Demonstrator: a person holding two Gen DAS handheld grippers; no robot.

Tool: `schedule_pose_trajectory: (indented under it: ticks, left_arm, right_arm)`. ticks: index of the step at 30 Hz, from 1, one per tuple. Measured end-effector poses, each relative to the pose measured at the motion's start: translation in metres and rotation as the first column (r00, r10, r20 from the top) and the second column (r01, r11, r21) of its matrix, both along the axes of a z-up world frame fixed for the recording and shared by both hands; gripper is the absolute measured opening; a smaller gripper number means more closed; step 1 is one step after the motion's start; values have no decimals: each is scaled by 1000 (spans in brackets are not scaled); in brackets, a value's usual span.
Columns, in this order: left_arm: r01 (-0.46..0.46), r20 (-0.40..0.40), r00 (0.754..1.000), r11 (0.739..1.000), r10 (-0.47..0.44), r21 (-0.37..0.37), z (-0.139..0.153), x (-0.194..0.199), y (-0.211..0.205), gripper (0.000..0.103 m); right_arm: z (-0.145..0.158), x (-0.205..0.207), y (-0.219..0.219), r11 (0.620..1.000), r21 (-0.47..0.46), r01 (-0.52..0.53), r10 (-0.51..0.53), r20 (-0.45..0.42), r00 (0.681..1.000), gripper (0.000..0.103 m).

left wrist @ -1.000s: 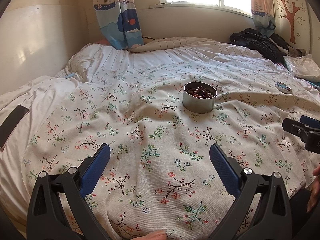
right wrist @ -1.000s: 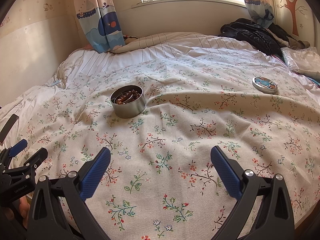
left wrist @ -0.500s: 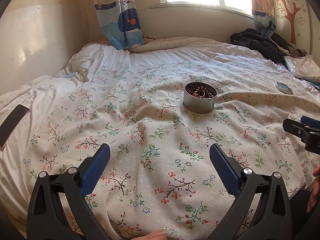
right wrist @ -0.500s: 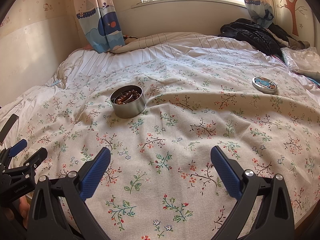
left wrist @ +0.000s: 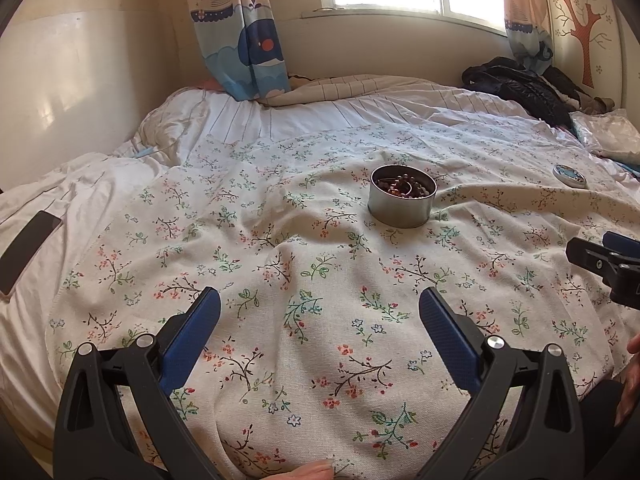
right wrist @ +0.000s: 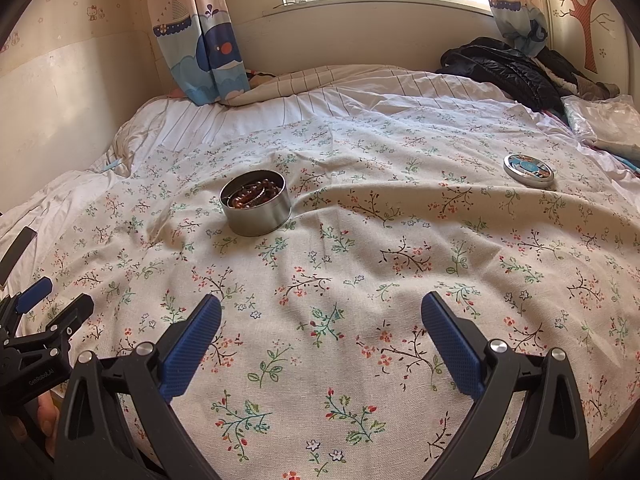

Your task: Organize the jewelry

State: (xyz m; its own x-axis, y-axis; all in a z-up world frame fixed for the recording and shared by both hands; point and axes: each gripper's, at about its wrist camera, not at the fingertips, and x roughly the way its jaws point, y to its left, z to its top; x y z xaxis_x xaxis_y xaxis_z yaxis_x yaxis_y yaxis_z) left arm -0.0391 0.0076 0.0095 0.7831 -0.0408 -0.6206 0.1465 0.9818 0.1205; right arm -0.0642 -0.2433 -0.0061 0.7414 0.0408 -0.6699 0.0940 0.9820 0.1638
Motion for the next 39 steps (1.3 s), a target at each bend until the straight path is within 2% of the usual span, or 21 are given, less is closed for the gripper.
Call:
schedule_pose_trajectory:
  ticks: [39]
  left_arm:
    - [-5,-5,1000,1000,5,-17,1,1,0,96]
  right_arm:
    - [-1,0,2,1000,-3,-1,1,-5,1000,96]
